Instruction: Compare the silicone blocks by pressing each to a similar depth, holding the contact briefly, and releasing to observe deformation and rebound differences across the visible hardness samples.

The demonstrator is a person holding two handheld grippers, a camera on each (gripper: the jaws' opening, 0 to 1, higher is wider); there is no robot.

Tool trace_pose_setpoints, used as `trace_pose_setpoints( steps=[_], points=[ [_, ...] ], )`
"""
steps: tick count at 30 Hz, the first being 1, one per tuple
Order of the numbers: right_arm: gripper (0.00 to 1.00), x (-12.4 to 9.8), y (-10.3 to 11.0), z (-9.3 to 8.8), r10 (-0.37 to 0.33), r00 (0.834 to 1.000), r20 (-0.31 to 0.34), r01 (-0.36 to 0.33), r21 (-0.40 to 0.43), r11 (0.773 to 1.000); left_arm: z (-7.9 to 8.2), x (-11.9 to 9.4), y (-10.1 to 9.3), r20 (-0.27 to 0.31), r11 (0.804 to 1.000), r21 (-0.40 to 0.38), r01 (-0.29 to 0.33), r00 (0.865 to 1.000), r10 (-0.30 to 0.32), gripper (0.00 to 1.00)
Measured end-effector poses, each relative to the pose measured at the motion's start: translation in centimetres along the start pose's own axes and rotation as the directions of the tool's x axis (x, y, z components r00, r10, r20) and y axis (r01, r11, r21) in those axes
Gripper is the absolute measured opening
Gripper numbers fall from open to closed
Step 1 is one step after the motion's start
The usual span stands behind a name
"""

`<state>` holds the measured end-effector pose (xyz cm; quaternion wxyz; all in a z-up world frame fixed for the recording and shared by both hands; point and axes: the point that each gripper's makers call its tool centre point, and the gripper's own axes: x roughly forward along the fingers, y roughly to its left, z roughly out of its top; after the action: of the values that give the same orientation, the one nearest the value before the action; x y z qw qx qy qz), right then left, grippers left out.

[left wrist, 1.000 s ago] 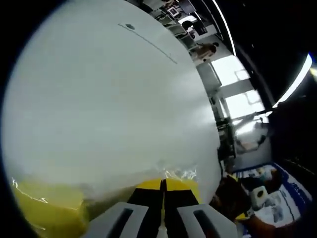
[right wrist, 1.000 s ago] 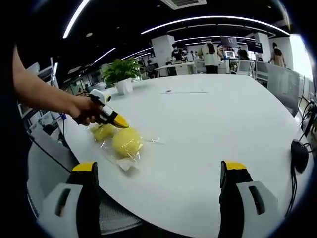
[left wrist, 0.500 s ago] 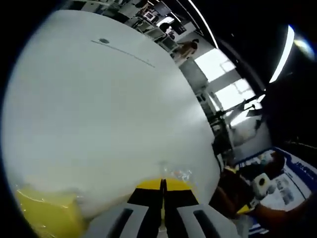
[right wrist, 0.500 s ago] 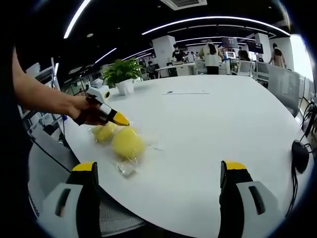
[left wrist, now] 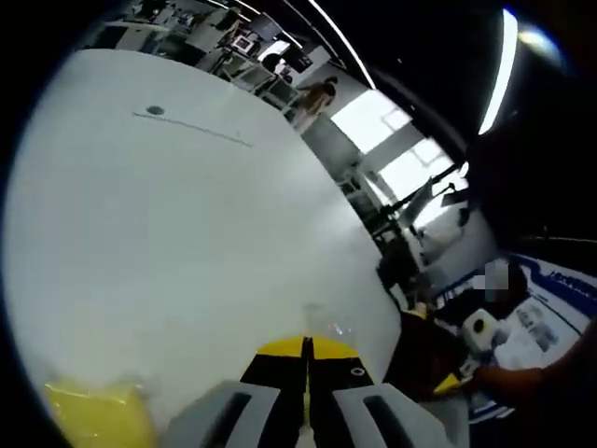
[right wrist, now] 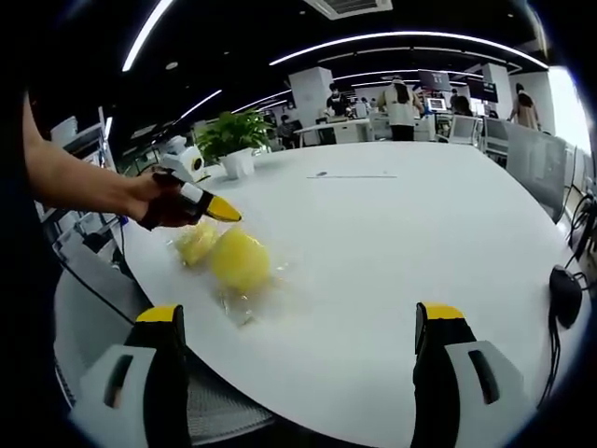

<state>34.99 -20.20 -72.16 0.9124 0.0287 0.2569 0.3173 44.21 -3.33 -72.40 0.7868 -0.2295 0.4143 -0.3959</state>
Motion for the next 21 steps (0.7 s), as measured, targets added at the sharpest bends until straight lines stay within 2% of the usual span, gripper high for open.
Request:
trace_pose_setpoints(
  steps=[3, 5, 8, 21],
  points=[
    [0.96, 0.1, 0.2, 0.2, 0.004, 1.000, 0.002, -0.004, -0.004, 1.000, 0.3, -0.2, -0.6, 0.004, 1.000, 0.018, 0.000, 1.000, 0.000, 0.00],
    [0.96, 0.1, 0.1, 0.3, 0.005, 1.000, 0.003, -0.005, -0.006, 1.000, 0.4, -0.3, -0.9, 0.007, 0.996, 0.086, -0.013, 1.000, 0.012, 0.00],
    [0.96, 0.1, 0.2, 0.3, 0.006, 1.000, 0.003, -0.006, -0.007, 1.000, 0.3, -0.4, -1.5, 0.006, 0.993, 0.113, -0.017, 1.000, 0.016, 0.00],
    [0.96, 0.0, 0.6, 0.5, 0.012, 1.000, 0.016, -0.012, -0.012, 1.000, 1.4, -1.4, -2.6, 0.044, 0.982, 0.186, -0.040, 0.999, 0.033, 0.00]
  ],
)
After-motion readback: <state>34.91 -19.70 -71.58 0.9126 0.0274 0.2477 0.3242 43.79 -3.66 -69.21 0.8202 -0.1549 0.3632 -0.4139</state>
